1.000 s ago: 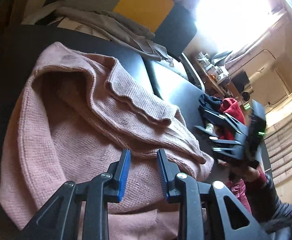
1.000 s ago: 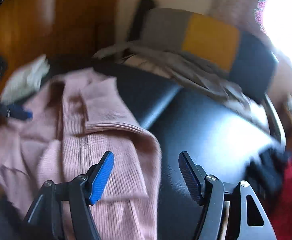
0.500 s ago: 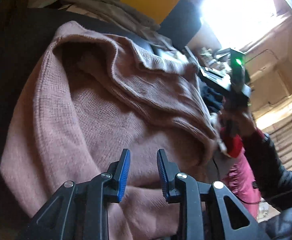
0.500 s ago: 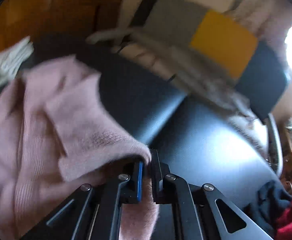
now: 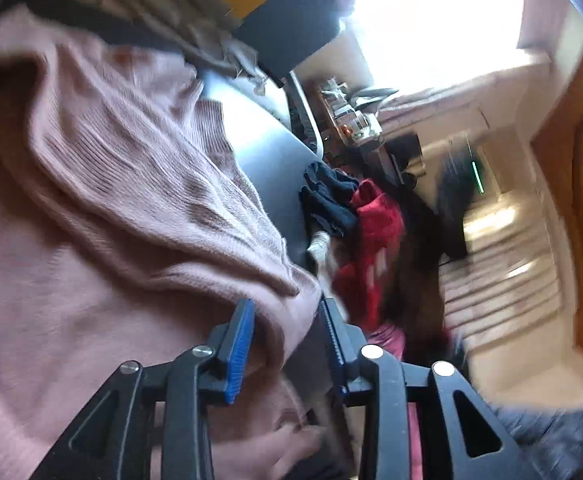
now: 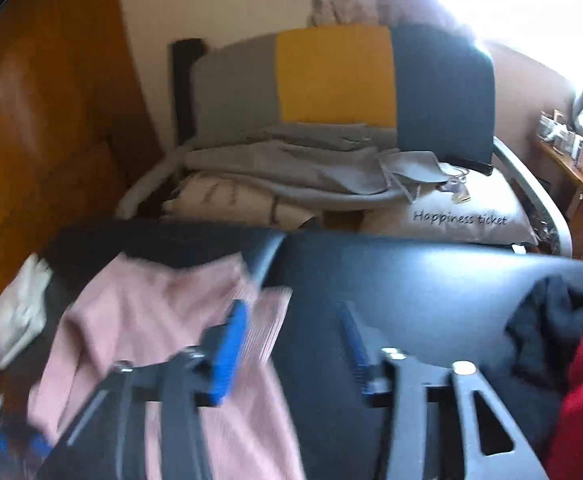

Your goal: Fold clothes

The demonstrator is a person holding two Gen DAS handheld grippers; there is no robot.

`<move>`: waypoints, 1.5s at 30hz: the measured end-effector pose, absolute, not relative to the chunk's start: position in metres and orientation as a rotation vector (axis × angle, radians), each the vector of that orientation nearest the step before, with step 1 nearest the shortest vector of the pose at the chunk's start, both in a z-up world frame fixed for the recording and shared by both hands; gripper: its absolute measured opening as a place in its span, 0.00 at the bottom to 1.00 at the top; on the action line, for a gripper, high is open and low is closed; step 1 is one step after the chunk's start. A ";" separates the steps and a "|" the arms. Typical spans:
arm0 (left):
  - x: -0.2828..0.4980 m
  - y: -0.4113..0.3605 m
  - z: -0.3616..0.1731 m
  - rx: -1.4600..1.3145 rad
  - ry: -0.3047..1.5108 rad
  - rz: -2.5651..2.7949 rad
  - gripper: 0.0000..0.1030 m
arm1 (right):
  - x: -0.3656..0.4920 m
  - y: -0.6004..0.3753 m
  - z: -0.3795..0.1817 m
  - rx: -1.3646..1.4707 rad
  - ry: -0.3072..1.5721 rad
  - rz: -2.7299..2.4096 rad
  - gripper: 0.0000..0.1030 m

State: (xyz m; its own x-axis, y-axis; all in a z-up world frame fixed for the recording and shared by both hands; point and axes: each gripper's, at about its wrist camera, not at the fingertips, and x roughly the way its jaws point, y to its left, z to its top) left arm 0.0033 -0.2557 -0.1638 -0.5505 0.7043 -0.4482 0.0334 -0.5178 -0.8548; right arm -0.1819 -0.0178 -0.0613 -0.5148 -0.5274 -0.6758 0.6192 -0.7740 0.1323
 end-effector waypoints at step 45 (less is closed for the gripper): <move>0.045 -0.412 -0.084 -0.807 -1.534 2.629 0.07 | 0.002 -0.049 -0.180 0.960 0.410 -2.081 1.00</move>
